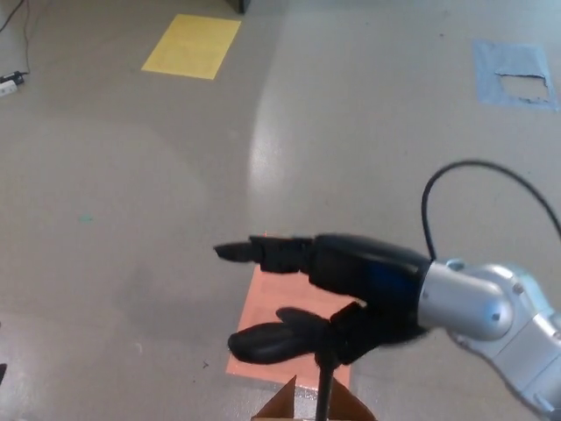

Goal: An air pump is kept on top of a storage box on the floor and the robot uses its right hand to press down on the handle of the pump to compress it

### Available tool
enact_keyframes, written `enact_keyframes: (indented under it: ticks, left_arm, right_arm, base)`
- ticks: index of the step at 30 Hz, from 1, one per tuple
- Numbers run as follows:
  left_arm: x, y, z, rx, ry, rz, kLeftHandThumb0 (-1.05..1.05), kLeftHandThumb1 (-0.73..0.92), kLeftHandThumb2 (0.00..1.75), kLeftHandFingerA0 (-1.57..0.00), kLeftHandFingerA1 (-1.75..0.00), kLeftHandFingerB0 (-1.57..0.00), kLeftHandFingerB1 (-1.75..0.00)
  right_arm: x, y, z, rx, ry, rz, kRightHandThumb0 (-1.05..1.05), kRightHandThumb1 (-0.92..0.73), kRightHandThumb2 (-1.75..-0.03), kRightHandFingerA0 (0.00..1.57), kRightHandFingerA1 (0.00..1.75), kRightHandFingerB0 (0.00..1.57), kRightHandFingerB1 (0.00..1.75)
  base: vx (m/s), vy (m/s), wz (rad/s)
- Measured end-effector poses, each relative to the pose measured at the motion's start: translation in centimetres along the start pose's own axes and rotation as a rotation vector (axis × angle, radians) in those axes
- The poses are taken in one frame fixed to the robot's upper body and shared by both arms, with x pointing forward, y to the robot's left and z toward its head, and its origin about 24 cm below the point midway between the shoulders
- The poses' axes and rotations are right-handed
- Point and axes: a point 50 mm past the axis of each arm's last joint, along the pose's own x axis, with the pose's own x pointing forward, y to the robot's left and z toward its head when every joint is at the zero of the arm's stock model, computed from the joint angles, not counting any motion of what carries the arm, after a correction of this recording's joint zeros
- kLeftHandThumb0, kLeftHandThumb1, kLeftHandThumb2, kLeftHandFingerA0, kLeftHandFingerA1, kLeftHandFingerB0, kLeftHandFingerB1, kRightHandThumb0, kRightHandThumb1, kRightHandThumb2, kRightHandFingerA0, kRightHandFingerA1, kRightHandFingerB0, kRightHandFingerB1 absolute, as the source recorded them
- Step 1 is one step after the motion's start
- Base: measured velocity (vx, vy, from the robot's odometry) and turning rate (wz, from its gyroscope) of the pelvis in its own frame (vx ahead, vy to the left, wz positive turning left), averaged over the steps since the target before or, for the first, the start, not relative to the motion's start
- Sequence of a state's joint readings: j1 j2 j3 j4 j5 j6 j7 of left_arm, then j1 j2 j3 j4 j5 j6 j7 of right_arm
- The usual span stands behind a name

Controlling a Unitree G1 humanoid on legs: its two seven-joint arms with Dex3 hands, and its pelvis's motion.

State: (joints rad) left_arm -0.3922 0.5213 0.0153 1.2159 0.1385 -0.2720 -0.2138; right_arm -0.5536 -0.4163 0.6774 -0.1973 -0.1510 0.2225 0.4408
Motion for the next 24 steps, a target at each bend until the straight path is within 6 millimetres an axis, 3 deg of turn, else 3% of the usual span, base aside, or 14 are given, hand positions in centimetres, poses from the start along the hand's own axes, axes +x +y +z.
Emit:
enact_keyframes:
  ticks: [7,16,24]
  left_arm:
    - [-0.2,-0.1,-0.4,0.001,0.007,-0.003,-0.32,0.62,1.13,0.00,-0.48,0.00,-0.47]
    - [0.0,0.4,0.2,0.002,-0.008,0.008,-0.32,0.63,1.13,0.00,-0.48,0.00,-0.47]
    - [-0.2,0.2,-0.4,0.005,0.006,0.004,-0.32,0.64,1.14,0.00,-0.48,0.00,-0.47]
  right_arm:
    - [0.9,3.3,-2.0,0.068,0.042,0.029,-0.91,-0.86,-1.17,0.00,0.14,0.00,0.08]
    - [0.5,2.5,-0.9,0.063,-0.026,-0.019,-0.90,-0.85,-1.17,0.00,0.17,0.00,0.11]
    - [1.0,5.9,-3.2,0.146,0.054,0.039,-0.91,-0.82,-1.14,0.03,0.20,0.02,0.13]
  base:
    - [0.00,0.000,0.00]
    - [0.00,0.000,0.00]
    - [0.00,0.000,0.00]
